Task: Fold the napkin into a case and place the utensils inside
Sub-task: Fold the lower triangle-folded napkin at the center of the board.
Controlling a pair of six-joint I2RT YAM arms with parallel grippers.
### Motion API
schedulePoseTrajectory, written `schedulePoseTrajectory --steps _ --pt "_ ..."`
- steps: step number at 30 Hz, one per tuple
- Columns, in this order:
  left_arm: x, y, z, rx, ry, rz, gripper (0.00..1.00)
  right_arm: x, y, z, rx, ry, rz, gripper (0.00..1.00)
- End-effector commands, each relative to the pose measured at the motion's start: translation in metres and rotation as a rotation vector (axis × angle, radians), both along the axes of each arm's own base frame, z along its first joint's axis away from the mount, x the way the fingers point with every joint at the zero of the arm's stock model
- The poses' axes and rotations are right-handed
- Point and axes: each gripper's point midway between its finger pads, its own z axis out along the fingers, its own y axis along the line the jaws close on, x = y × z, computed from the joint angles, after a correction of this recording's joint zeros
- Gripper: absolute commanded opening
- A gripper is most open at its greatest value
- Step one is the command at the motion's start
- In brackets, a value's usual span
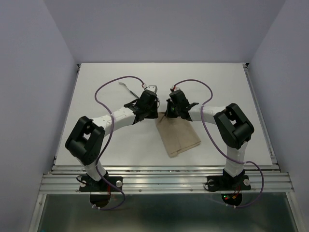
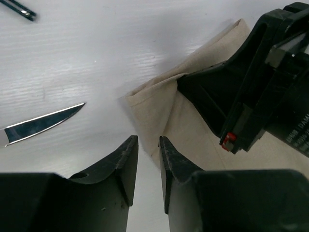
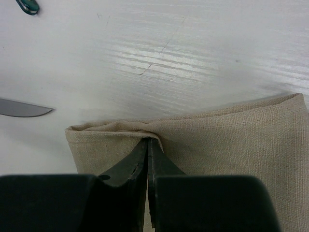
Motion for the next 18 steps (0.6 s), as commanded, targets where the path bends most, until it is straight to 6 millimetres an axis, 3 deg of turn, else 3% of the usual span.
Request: schedulePoseTrajectory --steps 1,2,10,18 --pt "0.016 -0.023 0.003 -0.036 -0.026 -0.052 0.32 -0.004 -0.003 -0.004 0.001 0.009 0.004 0.07" --pt "0.020 -0.024 -0.001 -0.032 -0.025 -0.048 0.29 -0.004 -0.003 -0.004 -0.001 0.008 0.006 0.07" --pt "0.038 -0.026 -0.013 -0.040 -0.029 -0.027 0.27 -0.007 -0.005 -0.006 -0.006 0.012 0.010 0.07" --pt "0.039 -0.024 -0.059 -0.006 0.057 -0.034 0.24 -0.009 -0.004 -0.003 -0.003 0.010 0.025 0.07"
